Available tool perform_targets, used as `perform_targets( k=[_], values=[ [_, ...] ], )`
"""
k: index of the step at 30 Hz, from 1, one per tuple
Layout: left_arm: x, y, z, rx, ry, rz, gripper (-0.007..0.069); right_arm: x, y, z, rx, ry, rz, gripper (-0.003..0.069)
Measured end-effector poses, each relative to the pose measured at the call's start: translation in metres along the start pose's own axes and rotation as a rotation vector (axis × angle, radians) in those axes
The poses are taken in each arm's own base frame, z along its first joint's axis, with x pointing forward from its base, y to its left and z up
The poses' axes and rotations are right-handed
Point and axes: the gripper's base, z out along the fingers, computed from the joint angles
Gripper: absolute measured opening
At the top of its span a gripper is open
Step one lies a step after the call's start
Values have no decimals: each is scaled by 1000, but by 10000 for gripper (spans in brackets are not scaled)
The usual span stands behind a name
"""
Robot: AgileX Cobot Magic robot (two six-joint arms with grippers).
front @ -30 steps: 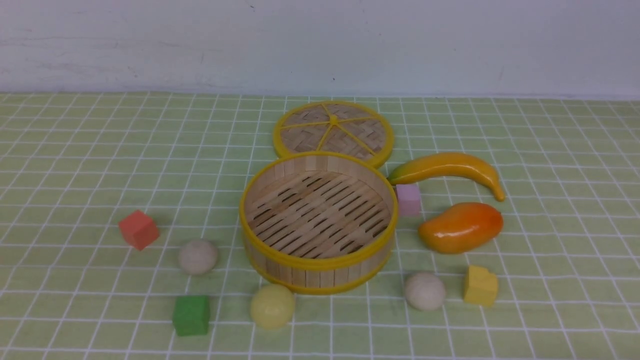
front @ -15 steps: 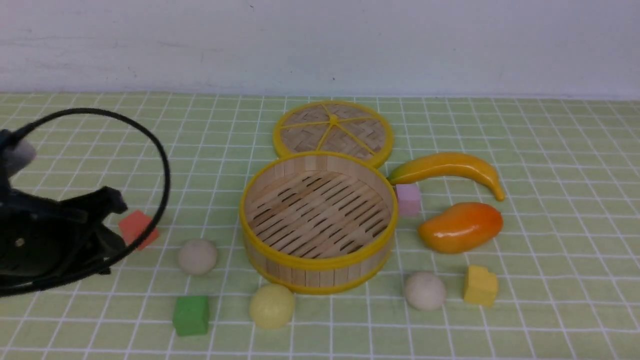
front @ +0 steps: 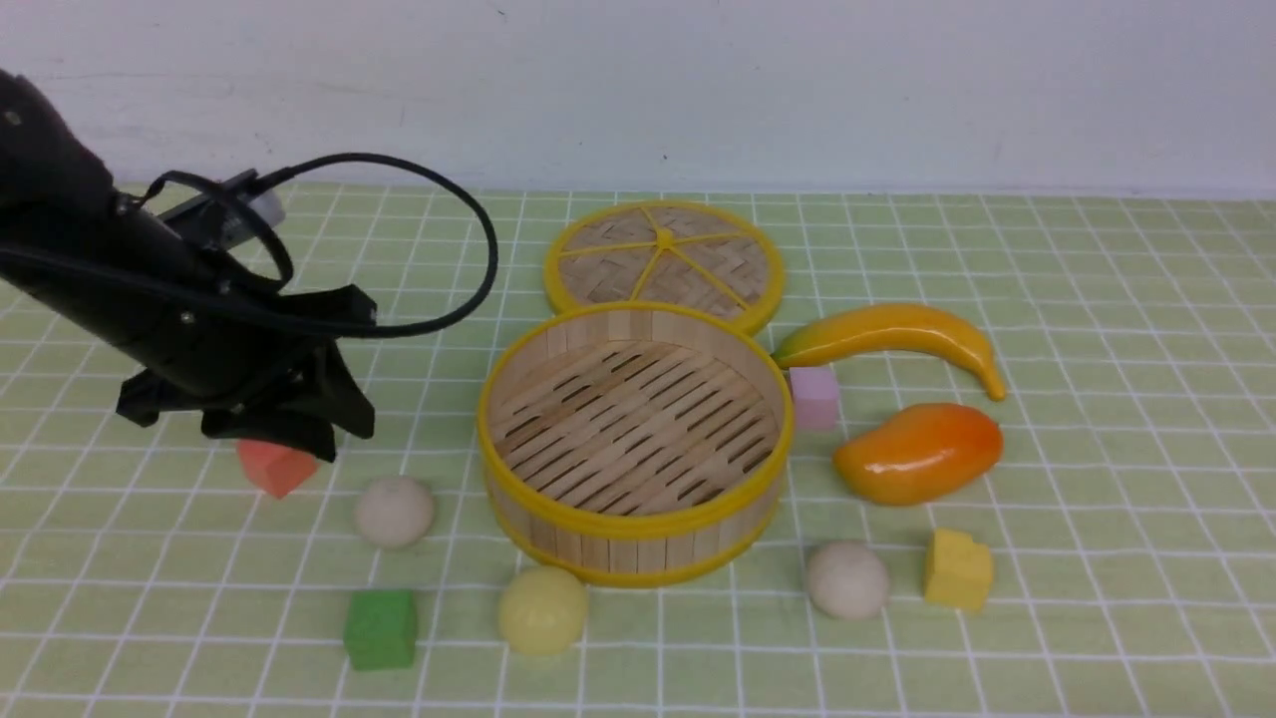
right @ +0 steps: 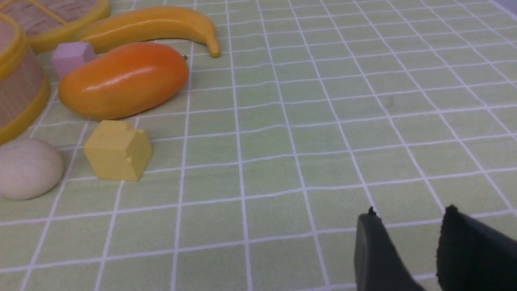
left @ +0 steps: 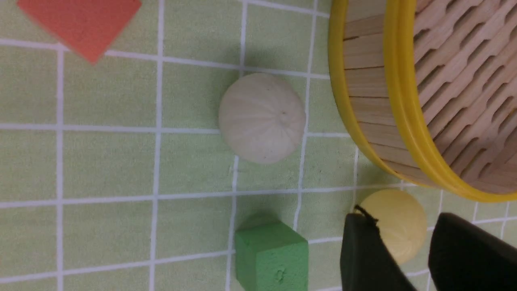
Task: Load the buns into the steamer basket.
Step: Use the left arm to grab a steamed stuffed bun
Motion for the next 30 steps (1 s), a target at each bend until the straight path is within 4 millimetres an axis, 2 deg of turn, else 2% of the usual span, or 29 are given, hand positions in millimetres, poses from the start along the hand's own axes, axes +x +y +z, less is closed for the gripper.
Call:
perform_targets(
  k=[2,3,4,7,12,13,18,30],
  values=[
    [-3,-17,8,-34,21,57,238,0,0,0,0,0,0,239],
    [-4,-18,7,-33,19,53,238,0,0,0,0,0,0,239],
    [-4,-28,11,-80,26,95,238,0,0,0,0,0,0,239],
    [-6,-39,20,-215,30,122,238,0,0,0,0,0,0,239],
    [-11,-36,36,-345,19,124,238,0,0,0,0,0,-3,239],
    [-13,-34,44,-359,16,127,238,0,0,0,0,0,-3,239],
    [-17,-30,63,-358,10,119,238,0,0,0,0,0,-4,239],
    [-17,-22,89,-363,48,105,238,0,0,0,0,0,-4,239]
  ],
)
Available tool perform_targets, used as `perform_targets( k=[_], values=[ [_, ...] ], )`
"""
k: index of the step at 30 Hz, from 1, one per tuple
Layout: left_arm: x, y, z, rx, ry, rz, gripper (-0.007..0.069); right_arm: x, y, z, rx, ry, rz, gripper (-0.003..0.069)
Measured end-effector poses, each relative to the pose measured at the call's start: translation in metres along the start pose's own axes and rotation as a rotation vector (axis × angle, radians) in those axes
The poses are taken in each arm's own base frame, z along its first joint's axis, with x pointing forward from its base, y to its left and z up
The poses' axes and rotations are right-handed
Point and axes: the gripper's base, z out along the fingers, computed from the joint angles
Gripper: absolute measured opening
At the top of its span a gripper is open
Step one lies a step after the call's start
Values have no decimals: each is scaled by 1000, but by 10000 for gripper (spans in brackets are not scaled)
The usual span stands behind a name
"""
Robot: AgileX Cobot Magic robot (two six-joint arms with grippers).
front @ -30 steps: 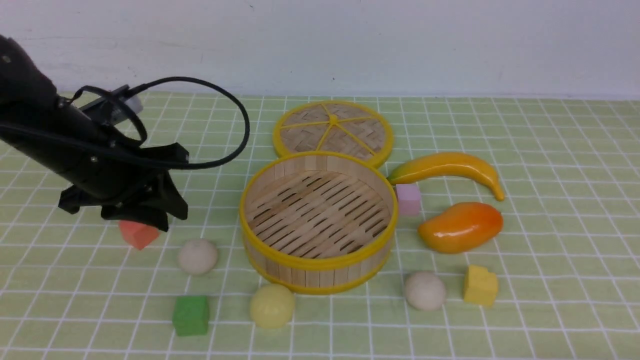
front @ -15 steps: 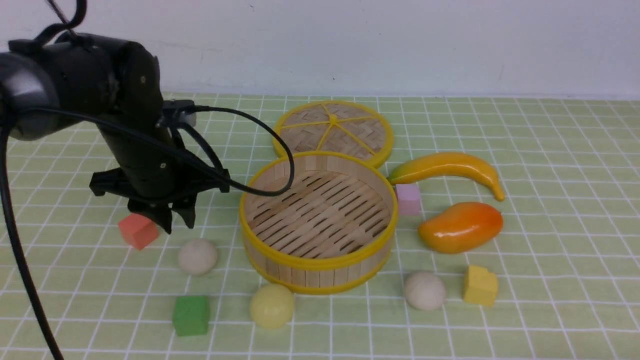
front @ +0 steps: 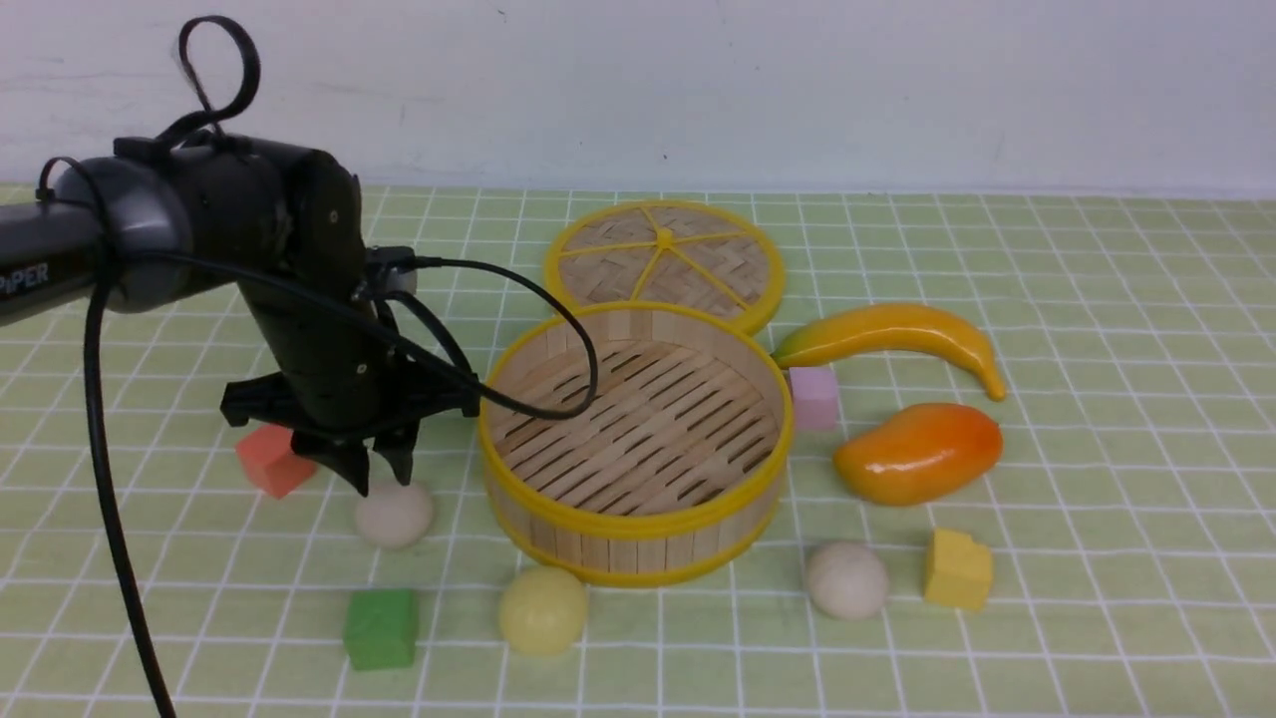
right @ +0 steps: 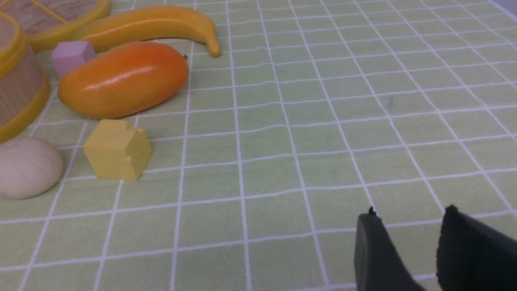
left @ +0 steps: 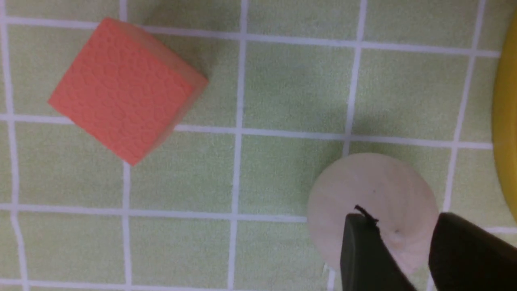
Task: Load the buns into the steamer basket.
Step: Use the left arm to grab a steamed stuffed bun, then use the left arm to put the steamed stuffed bun into the steamer
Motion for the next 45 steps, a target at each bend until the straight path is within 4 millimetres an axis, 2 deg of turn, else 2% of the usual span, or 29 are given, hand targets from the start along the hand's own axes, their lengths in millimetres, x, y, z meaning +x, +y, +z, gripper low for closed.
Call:
perform_targets(
  k=[12,17,20,24,25,30,37,40,41,42,45],
  values=[
    [0,-1,16,-6,22,-1,238,0,0,0,0,0,0,239],
    [1,0,22,-11,36,1,215,0,0,0,0,0,0,239],
    [2,0,22,-15,46,2,165,0,0,0,0,0,0,239],
    [2,0,21,-19,58,23,18,0,0,0,0,0,1,239],
    [2,0,21,-20,60,26,1,0,0,0,0,0,1,239],
    [2,-1,18,-13,78,53,-13,0,0,0,0,0,1,239],
    [-16,-7,-10,5,84,94,-13,0,0,0,0,0,2,239],
    [-34,-13,-44,25,39,120,-13,0,0,0,0,0,2,239],
    [-35,-13,-46,26,34,120,-13,0,0,0,0,0,2,239],
    [-42,-16,-60,50,0,119,-13,0,0,0,0,0,2,239],
    [-53,-26,-86,139,-70,109,-13,0,0,0,0,0,3,239]
  ],
)
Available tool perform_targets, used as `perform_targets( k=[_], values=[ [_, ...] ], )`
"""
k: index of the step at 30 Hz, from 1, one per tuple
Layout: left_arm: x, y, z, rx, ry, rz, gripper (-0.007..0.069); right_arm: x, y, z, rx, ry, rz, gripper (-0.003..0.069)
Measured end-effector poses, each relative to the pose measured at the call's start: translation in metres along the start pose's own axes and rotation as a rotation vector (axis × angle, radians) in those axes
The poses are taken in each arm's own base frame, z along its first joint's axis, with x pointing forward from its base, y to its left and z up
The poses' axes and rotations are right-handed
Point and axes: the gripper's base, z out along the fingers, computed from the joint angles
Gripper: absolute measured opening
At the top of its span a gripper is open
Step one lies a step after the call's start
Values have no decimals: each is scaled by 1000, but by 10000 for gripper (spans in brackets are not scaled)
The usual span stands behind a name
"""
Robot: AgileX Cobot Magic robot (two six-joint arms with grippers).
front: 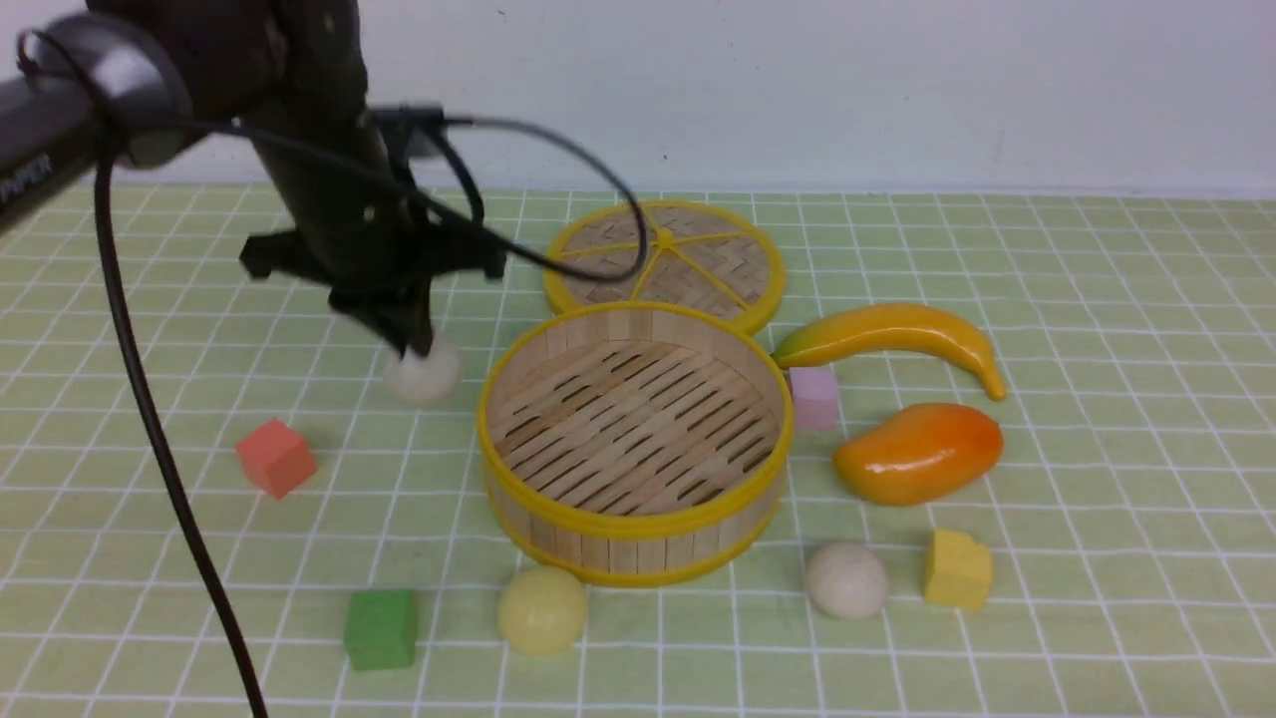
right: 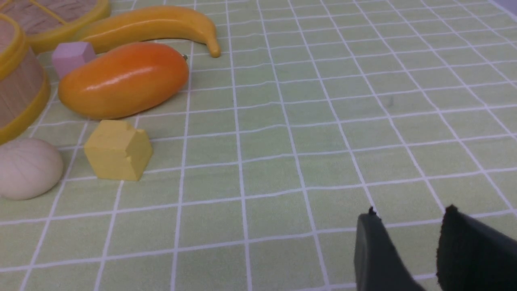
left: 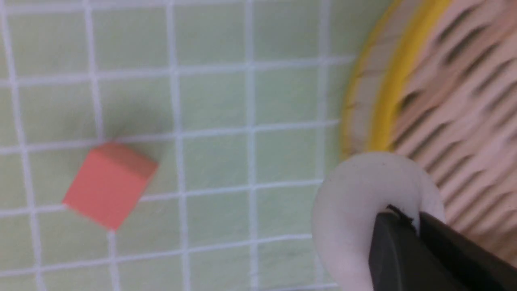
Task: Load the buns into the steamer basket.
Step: Use the left arm to put the steamed stuffed bun into the steamer
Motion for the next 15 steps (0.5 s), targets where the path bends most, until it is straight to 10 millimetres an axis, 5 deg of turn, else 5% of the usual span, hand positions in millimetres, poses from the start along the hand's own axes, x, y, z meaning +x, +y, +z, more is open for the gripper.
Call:
perform_targets(
  k=[5,15],
  values=[
    [-6,-18,-7,188,-25,-13,-11,0,0,0,0,0,0,239],
    [-11,-20,70,247,71,-93,0,0,0,0,0,0,0,239]
  ],
)
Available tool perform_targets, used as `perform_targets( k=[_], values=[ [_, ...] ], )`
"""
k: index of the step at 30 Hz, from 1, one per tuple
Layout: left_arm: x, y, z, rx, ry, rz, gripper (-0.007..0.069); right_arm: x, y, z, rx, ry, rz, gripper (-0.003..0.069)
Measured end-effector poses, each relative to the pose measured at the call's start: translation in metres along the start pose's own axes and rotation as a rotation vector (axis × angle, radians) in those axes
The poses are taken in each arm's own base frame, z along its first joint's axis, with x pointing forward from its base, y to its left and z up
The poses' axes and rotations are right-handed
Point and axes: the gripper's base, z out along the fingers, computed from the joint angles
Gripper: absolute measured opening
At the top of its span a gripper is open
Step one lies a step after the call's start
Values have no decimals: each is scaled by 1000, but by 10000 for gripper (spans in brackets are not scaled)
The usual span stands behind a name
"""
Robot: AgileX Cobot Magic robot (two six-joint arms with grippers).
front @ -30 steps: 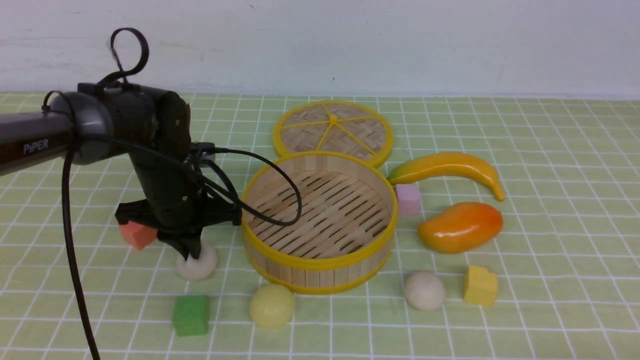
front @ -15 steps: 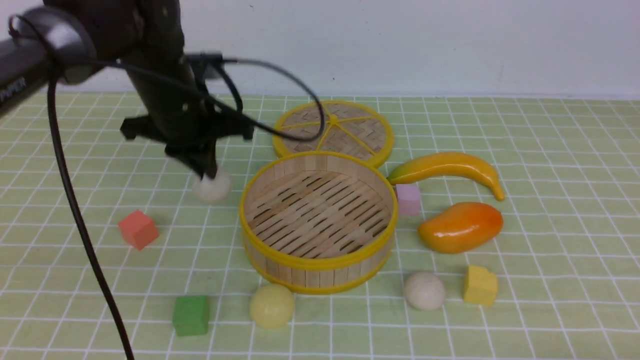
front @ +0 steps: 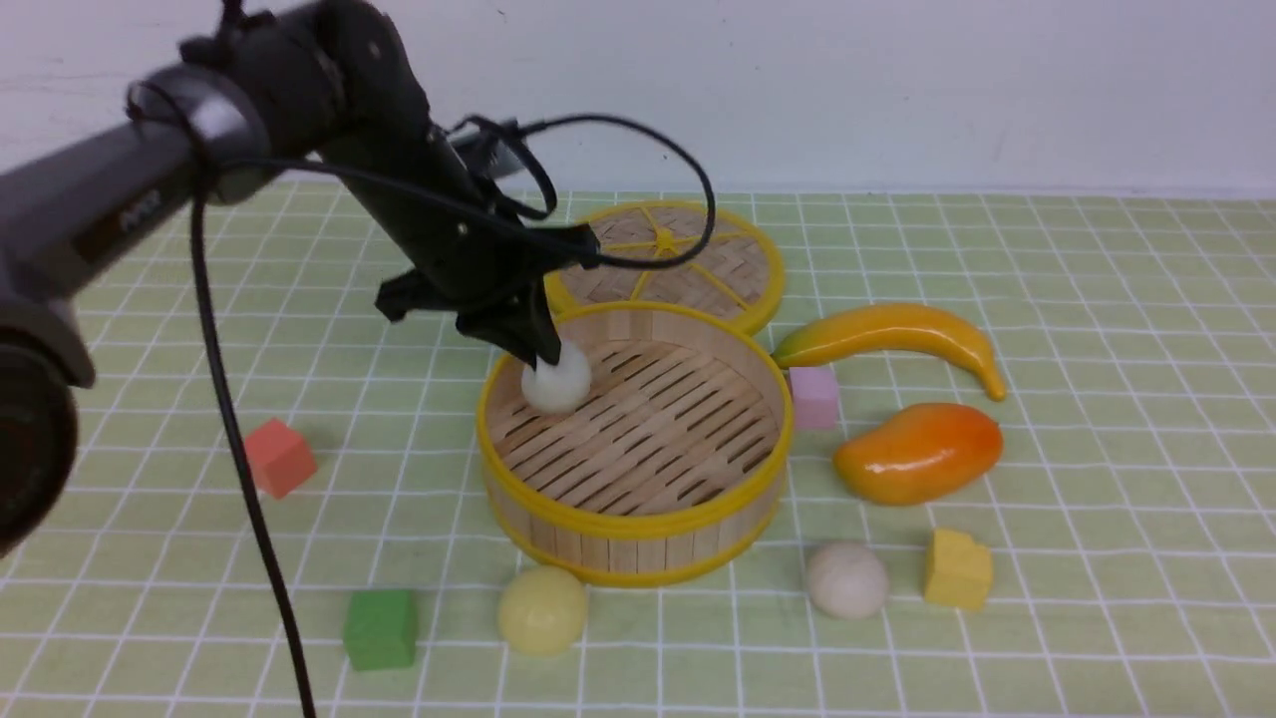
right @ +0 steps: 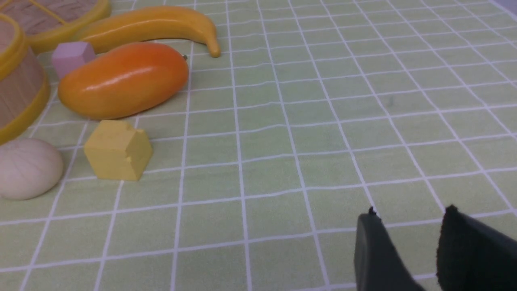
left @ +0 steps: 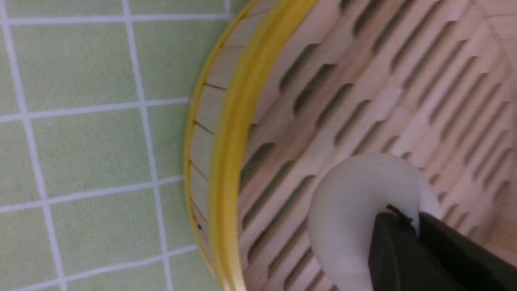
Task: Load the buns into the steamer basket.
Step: Use the left arm to put the steamed stuffed bun into the steamer, then use the left arm to grab a steamed stuffed bun
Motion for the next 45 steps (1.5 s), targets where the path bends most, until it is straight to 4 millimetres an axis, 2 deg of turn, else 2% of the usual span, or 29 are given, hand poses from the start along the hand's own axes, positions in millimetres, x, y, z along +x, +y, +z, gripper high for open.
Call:
perform_targets(
  k=[2,5,10,13,16,19,20,21,22,23,25,27,28,29,30,32,34,35,40,45],
  values=[
    [0,5,11,-13,18,-34,8,0,0,0,0,0,0,239],
    [0,8,17,-28,31,-65,30,0,0,0,0,0,0,239],
    [2,10,16,-57,53,-67,100,0,0,0,0,0,-3,239],
    [7,10,8,-79,86,-58,174,0,0,0,0,0,-3,239],
    [9,3,-15,-80,54,-39,230,0,0,0,0,0,-3,239],
    [18,-8,-52,-63,1,-19,251,0,0,0,0,0,-3,239],
    [25,-14,-73,-54,-27,-7,253,0,0,0,0,0,-3,239],
    [27,-14,-75,-54,-25,-7,253,0,0,0,0,0,-3,239],
    [37,-19,-95,-46,-52,7,252,0,0,0,0,0,-3,239],
    [45,-21,-107,-42,-60,13,252,0,0,0,0,0,-3,239],
    [62,-21,-121,-42,-60,19,252,0,0,0,0,0,-3,239],
    [81,-19,-127,-48,-36,16,252,0,0,0,0,0,-3,239],
    [93,-16,-125,-57,-5,11,252,0,0,0,0,0,-3,239],
    [94,-17,-127,-56,-10,15,252,0,0,0,0,0,-3,239],
    [110,-15,-121,-69,36,9,252,0,0,0,0,0,-3,239],
    [128,-16,-108,-88,99,3,252,0,0,0,0,0,-3,239],
    [141,-18,-95,-114,148,-4,252,0,0,0,0,0,-3,239],
    [150,-24,-78,-151,164,6,252,0,0,0,0,0,-3,239],
    [153,-45,-34,-226,95,61,252,0,0,0,0,0,-3,239],
    [154,-47,0,-277,115,88,251,0,0,0,0,0,-3,239]
  ],
)
